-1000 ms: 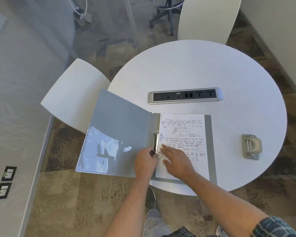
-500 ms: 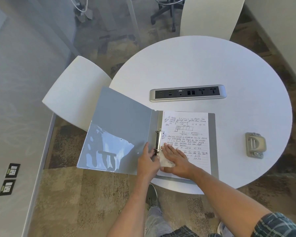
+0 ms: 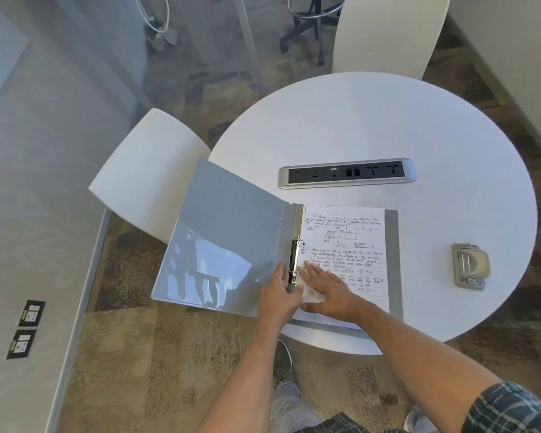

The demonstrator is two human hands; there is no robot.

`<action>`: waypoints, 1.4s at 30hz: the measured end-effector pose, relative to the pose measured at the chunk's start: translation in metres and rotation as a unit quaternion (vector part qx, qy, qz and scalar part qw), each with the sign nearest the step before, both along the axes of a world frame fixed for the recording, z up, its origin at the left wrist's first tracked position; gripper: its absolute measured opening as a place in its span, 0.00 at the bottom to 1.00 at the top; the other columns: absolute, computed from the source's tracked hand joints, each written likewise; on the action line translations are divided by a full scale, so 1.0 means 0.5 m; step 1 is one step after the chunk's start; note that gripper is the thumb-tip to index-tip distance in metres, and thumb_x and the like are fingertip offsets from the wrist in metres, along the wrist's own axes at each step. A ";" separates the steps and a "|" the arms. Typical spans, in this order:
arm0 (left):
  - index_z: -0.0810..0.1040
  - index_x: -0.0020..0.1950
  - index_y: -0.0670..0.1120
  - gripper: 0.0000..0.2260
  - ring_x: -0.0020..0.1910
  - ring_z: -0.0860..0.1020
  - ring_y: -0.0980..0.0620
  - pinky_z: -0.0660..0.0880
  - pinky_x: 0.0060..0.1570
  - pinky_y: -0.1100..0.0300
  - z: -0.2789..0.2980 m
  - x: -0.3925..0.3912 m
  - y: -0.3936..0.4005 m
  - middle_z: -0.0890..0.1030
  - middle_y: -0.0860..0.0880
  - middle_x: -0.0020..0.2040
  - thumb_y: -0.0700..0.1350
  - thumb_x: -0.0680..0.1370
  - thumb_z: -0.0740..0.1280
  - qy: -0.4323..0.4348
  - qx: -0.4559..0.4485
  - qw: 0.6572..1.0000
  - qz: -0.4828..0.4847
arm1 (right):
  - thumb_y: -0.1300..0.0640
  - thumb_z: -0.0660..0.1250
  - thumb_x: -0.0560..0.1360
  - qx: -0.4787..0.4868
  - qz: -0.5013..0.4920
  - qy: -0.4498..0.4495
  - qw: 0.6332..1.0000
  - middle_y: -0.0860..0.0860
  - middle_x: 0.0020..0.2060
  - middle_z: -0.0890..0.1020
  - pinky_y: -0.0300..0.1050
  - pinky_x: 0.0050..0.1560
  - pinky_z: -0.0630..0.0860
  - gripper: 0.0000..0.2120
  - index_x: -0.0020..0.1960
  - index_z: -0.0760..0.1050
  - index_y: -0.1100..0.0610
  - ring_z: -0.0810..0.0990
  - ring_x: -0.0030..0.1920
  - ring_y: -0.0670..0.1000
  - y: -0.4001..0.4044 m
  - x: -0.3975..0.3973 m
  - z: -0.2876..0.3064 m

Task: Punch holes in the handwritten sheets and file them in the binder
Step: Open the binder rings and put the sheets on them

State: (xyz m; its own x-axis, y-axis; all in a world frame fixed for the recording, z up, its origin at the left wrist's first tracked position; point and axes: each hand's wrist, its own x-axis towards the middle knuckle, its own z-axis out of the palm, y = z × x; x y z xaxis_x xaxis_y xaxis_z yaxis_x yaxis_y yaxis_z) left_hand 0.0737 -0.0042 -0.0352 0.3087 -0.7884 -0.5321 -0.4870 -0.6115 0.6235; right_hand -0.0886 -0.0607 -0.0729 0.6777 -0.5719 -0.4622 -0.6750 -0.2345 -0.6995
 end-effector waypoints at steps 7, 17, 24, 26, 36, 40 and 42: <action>0.52 0.82 0.56 0.39 0.75 0.70 0.47 0.71 0.71 0.43 -0.004 -0.037 0.018 0.72 0.53 0.75 0.56 0.77 0.70 -0.009 0.034 0.998 -0.047 | 0.48 0.73 0.76 -0.184 -0.363 0.123 0.905 0.54 0.73 0.72 0.52 0.74 0.67 0.31 0.75 0.68 0.56 0.70 0.73 0.57 0.020 -0.073 0.043; 0.44 0.83 0.55 0.45 0.76 0.68 0.48 0.66 0.75 0.48 0.031 -0.078 0.052 0.66 0.54 0.79 0.54 0.77 0.72 0.027 0.069 0.994 -0.082 | 0.50 0.72 0.73 -0.099 -0.446 0.265 0.849 0.59 0.59 0.76 0.52 0.58 0.74 0.27 0.65 0.67 0.62 0.76 0.59 0.60 0.037 -0.130 0.067; 0.44 0.82 0.57 0.49 0.73 0.72 0.49 0.69 0.72 0.47 0.023 -0.088 0.049 0.69 0.58 0.77 0.60 0.72 0.73 0.030 0.079 0.991 -0.101 | 0.56 0.73 0.71 -0.052 -0.511 0.232 0.826 0.60 0.59 0.77 0.53 0.59 0.74 0.26 0.64 0.67 0.62 0.77 0.60 0.61 0.026 -0.118 0.075; 0.44 0.82 0.58 0.49 0.73 0.72 0.50 0.70 0.72 0.46 0.019 -0.088 0.049 0.69 0.58 0.77 0.61 0.71 0.73 0.032 0.078 0.991 -0.101 | 0.56 0.73 0.71 -0.060 -0.521 0.249 0.814 0.61 0.60 0.75 0.52 0.61 0.72 0.27 0.65 0.66 0.62 0.75 0.61 0.62 0.036 -0.104 0.075; 0.42 0.82 0.58 0.50 0.73 0.72 0.50 0.70 0.71 0.50 0.006 -0.087 0.056 0.69 0.59 0.77 0.59 0.72 0.73 0.040 0.075 0.992 -0.089 | 0.54 0.71 0.72 -0.055 -0.538 0.288 0.790 0.57 0.60 0.79 0.52 0.62 0.73 0.27 0.67 0.67 0.61 0.78 0.61 0.60 0.036 -0.093 0.061; 0.45 0.81 0.62 0.48 0.71 0.74 0.51 0.72 0.69 0.46 -0.010 -0.084 0.055 0.71 0.60 0.75 0.60 0.70 0.73 0.034 0.070 0.992 -0.095 | 0.55 0.70 0.72 -0.036 -0.554 0.265 0.788 0.58 0.61 0.79 0.52 0.61 0.73 0.28 0.69 0.66 0.62 0.79 0.60 0.61 0.032 -0.091 0.058; 0.44 0.81 0.62 0.48 0.72 0.73 0.49 0.72 0.70 0.46 -0.011 -0.085 0.056 0.70 0.58 0.77 0.61 0.71 0.72 0.033 0.070 0.993 -0.091 | 0.53 0.70 0.73 -0.053 -0.549 0.282 0.785 0.60 0.63 0.76 0.53 0.61 0.72 0.29 0.69 0.65 0.61 0.77 0.61 0.60 0.040 -0.086 0.057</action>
